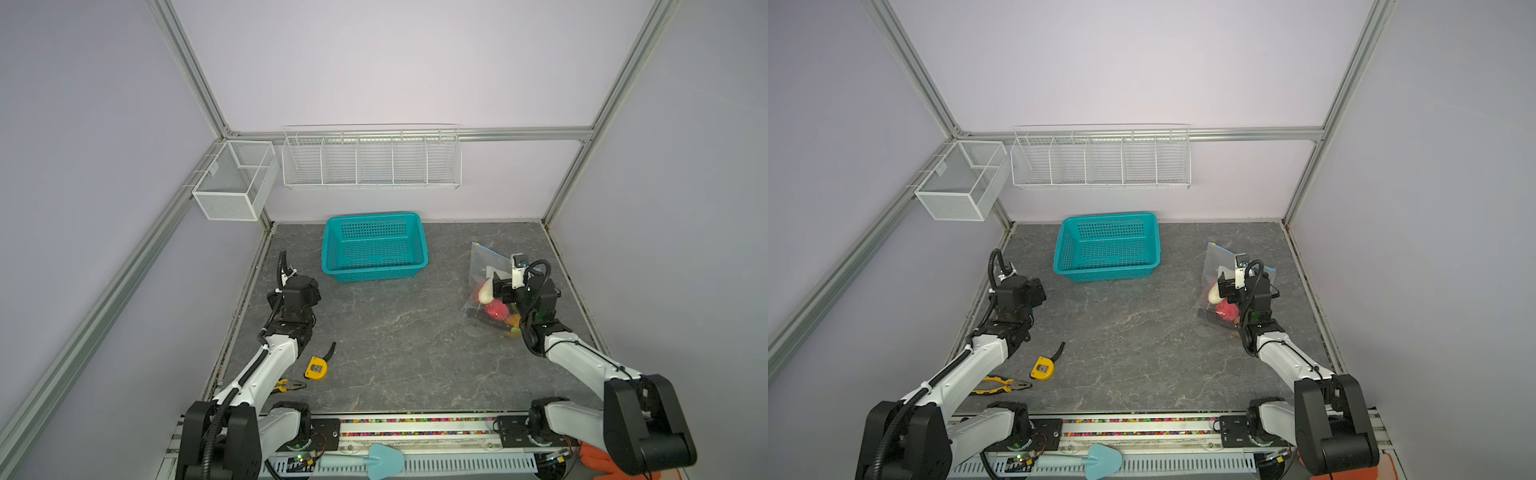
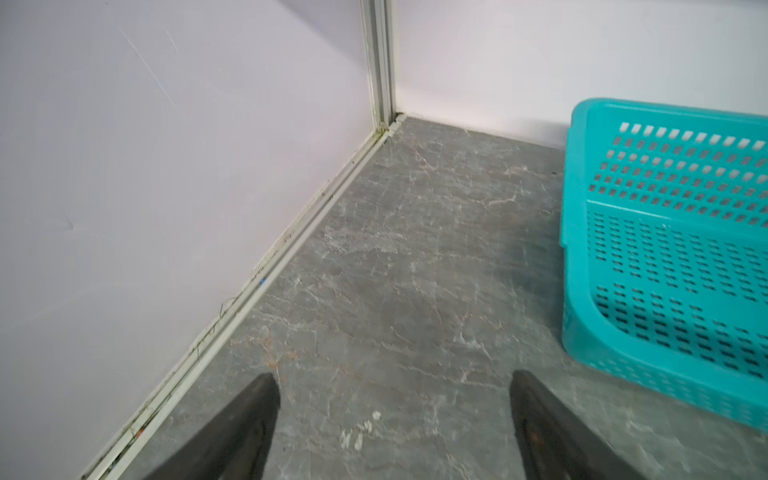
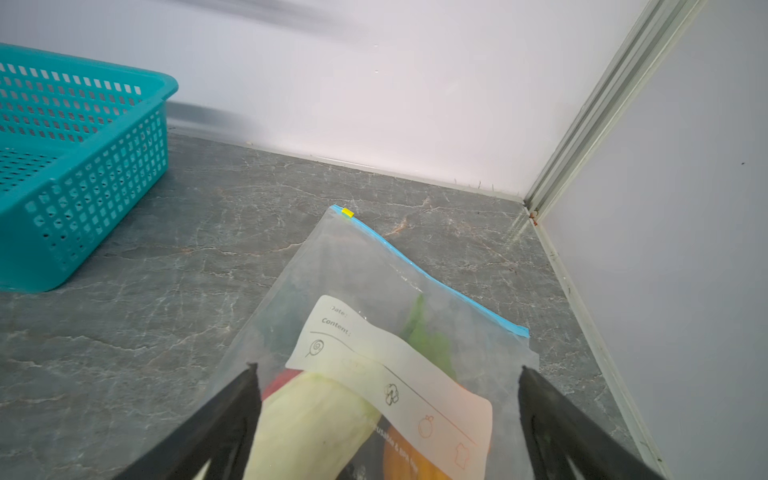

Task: Place the food in the zip-top bag and seal the zipper

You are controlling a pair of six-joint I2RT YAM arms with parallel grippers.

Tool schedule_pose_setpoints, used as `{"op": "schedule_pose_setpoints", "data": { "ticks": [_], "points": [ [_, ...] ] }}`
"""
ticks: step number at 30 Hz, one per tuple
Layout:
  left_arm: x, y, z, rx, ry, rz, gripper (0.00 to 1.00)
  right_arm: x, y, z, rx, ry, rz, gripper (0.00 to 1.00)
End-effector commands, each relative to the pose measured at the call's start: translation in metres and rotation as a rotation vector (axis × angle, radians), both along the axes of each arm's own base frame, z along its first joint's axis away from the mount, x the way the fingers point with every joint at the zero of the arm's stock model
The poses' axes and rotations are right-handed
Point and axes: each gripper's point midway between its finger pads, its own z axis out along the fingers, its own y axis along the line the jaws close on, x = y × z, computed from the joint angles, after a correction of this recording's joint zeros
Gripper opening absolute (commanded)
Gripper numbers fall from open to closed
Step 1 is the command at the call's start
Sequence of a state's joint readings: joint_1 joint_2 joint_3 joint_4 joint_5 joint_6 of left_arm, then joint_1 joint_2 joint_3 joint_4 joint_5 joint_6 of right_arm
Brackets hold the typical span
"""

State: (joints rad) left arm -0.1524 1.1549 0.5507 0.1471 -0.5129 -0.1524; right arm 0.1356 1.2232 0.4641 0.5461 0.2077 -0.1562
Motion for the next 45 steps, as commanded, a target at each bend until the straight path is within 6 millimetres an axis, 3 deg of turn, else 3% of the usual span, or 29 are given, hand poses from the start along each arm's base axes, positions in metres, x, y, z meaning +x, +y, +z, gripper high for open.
{"op": "schedule_pose_setpoints", "data": {
  "ticks": [1,7,9,12,15,18,20,25,45],
  "points": [
    [0.018,-0.008,0.002,0.046,-0.07,-0.076,0.86,-0.001,-0.006,-0.004,-0.057,-0.043,-0.022,0.98],
    [0.035,-0.003,-0.032,0.037,-0.038,-0.093,0.86,-0.002,0.003,-0.016,-0.052,-0.017,-0.006,0.99],
    [0.041,-0.009,-0.031,0.037,-0.059,-0.136,0.84,-0.01,0.007,-0.028,-0.043,-0.003,0.001,0.98],
    [0.045,-0.015,-0.031,0.027,-0.113,-0.177,0.84,-0.012,-0.007,-0.04,-0.07,-0.036,-0.07,0.98],
    [0.043,-0.018,-0.049,0.035,-0.142,-0.201,0.83,-0.005,-0.013,-0.044,-0.022,-0.033,-0.103,0.98],
    [0.044,-0.018,-0.049,0.026,-0.142,-0.199,0.84,-0.004,-0.029,-0.054,0.044,-0.064,-0.142,0.97],
    [0.043,-0.016,-0.048,0.033,-0.154,-0.189,0.87,0.005,-0.028,-0.067,0.064,-0.002,-0.116,0.96],
    [0.043,-0.007,-0.048,0.026,-0.158,-0.139,1.0,0.013,-0.037,-0.073,0.129,0.052,-0.121,0.89],
    [0.043,-0.007,-0.048,0.023,-0.156,-0.139,1.0,0.011,-0.03,-0.072,0.104,0.042,-0.098,0.89]
  ]
}}
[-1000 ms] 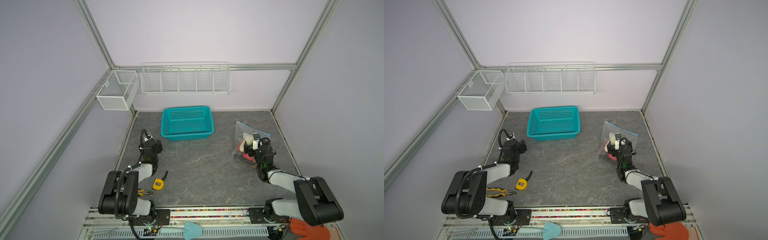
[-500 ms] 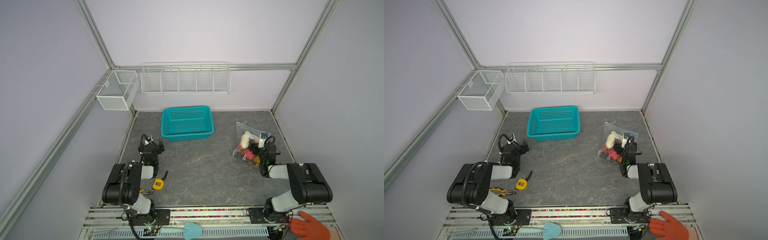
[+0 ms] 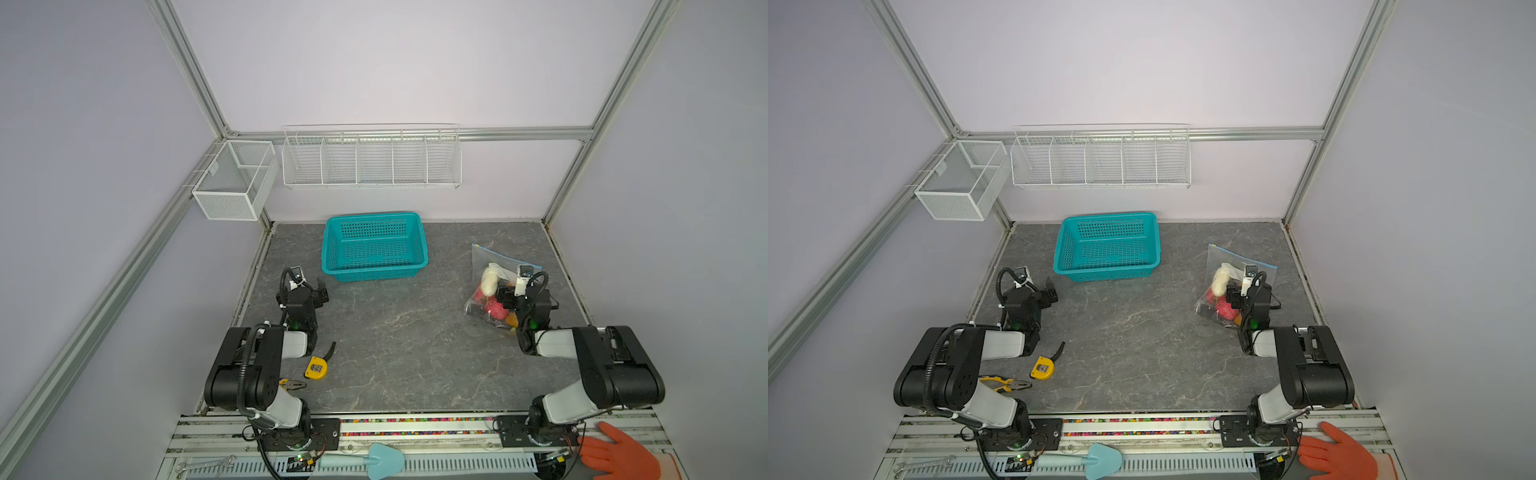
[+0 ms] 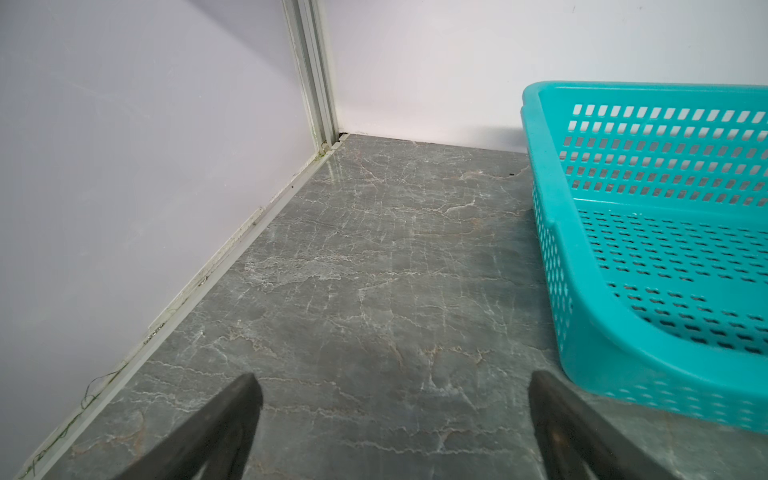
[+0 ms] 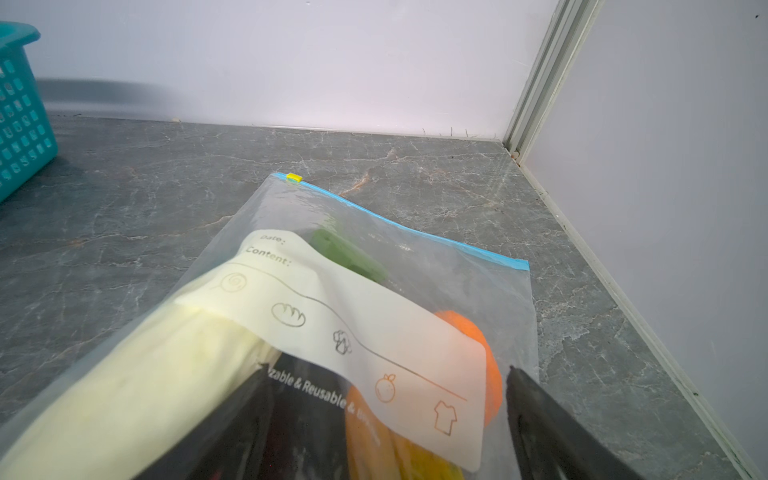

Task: Place the food in the zip-top bag and seal the zipper

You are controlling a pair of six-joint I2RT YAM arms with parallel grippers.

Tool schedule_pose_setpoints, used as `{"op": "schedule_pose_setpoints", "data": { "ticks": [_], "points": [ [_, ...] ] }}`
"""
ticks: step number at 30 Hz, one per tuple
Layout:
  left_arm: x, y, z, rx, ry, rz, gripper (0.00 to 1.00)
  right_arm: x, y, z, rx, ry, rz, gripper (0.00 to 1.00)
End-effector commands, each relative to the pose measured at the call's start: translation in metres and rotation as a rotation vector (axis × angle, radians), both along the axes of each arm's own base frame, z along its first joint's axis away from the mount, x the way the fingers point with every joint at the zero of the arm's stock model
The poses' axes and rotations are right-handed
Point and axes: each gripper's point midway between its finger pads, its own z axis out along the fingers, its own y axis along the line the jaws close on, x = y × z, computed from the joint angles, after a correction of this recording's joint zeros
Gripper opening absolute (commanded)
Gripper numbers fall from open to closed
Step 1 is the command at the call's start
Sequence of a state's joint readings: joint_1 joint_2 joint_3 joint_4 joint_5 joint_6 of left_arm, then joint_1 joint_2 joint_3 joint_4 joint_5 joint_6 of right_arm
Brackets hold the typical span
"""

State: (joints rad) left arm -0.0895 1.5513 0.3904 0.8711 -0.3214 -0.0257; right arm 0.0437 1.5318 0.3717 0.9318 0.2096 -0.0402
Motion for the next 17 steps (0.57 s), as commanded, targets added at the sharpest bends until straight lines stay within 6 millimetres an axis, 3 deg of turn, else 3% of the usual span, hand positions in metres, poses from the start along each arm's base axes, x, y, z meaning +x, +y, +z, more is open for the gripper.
{"op": "schedule_pose_setpoints", "data": {
  "ticks": [1,17],
  "points": [
    [0.0036,0.0047,0.0088,-0.005,-0.035,0.018,1.0,-0.0021,0.0056,-0.0089,-0.001,0.034,0.042,0.89],
    [0.0039,0.0051,0.0091,-0.005,-0.036,0.018,1.0,-0.0003,0.0046,-0.0099,0.026,0.048,0.06,0.89]
  ]
}}
